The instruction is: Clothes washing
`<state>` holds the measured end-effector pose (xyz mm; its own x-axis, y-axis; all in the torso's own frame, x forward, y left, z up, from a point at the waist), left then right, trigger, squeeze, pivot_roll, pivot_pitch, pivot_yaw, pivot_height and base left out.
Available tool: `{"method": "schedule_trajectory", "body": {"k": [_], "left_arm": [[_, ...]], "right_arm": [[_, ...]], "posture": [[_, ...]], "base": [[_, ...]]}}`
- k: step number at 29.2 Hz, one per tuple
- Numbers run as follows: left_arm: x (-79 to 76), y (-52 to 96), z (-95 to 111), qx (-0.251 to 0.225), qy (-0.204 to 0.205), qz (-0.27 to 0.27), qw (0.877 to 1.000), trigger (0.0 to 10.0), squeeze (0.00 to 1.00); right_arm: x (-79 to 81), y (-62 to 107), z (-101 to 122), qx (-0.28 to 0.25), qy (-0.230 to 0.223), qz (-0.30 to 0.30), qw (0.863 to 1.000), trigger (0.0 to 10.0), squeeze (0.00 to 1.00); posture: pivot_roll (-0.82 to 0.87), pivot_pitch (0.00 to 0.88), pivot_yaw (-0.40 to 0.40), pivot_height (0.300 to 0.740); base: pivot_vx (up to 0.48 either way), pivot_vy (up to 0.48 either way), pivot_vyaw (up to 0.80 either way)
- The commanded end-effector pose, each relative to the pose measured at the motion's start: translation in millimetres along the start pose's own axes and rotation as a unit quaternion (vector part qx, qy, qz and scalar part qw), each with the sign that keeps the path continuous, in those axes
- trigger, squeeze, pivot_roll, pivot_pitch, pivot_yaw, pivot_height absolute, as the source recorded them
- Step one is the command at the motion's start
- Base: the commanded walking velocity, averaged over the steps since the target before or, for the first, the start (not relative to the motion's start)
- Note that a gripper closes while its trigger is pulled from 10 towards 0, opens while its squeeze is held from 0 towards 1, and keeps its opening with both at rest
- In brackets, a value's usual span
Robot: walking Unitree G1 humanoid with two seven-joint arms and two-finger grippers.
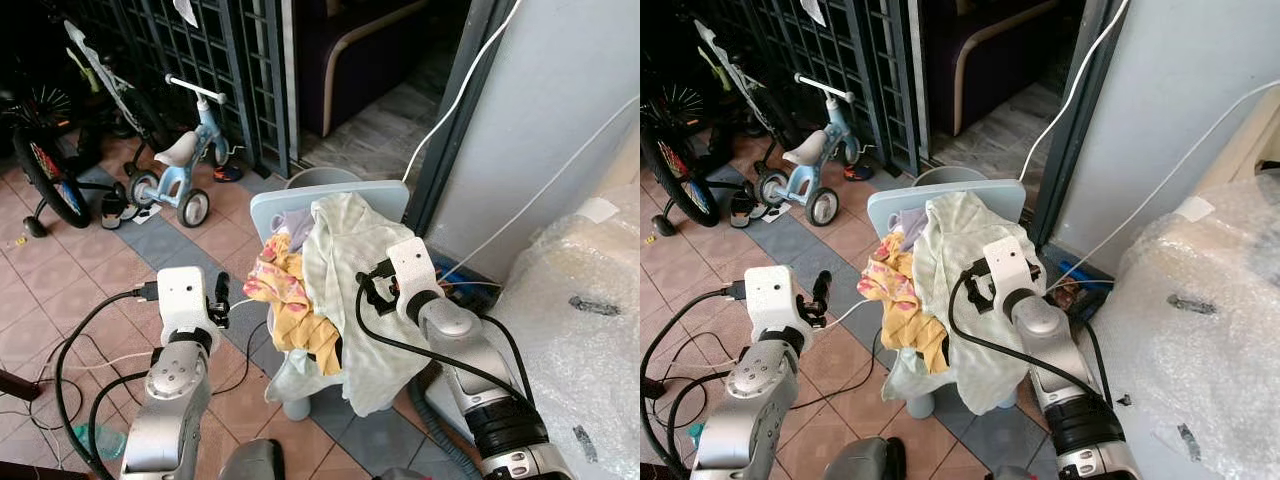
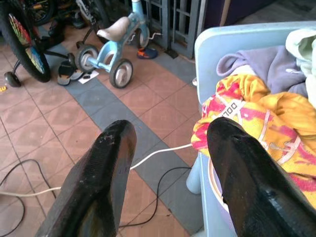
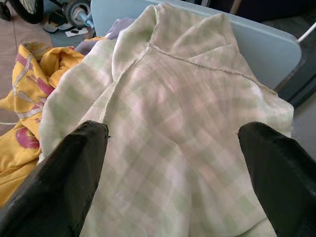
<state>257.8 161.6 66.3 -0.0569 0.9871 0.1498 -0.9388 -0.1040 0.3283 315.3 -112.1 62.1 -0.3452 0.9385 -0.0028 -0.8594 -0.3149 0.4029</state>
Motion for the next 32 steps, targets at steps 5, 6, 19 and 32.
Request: {"method": "schedule_trajectory", "body": {"k": [5,6,19,32], "left_arm": [[11.3,9.9,-16.4,0.047,-0.039,-0.002,0.998,10.0,0.00],[13.0,10.6,-16.3,0.046,-0.039,0.000,0.998,10.0,0.00],[15.1,19.1,-6.3,0.041,-0.040,0.011,0.998,10.0,0.00],[11.9,14.5,-5.6,0.048,-0.041,0.004,0.998,10.0,0.00]], "right_arm": [[21.5,-7.6,-17.4,0.039,-0.019,0.046,0.998,10.0,0.00],[26.5,-10.9,-16.9,0.040,-0.019,0.053,0.998,10.0,0.00],[56.6,-33.5,-33.3,0.084,-0.045,0.063,0.993,0.0,0.00],[25.1,-36.1,-31.8,0.068,-0.051,-0.004,0.996,0.0,0.00]], "posture": [[0.08,0.077,0.030,0.740],[0.08,0.079,0.030,0.740],[0.15,0.104,0.019,0.740],[0.12,0.098,0.024,0.740]], "base": [[0.000,0.000,0.00],[0.000,0.000,0.00],[0.000,0.000,0.00],[0.000,0.000,0.00]]}}
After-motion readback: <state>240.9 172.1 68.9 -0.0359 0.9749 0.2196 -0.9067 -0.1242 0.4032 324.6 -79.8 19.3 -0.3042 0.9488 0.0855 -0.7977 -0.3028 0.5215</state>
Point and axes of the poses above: a point about 5 cm out from each wrist's last joint towards the gripper, its own y axis pointing back from the gripper into the wrist, its own z axis along the axis of the wrist's last joint, x = y × z, the point moved 2 cm from there along -y, pointing out of the wrist towards the gripper, and after that the axes turned 8 degrees about -y, right-handed, at the moved point
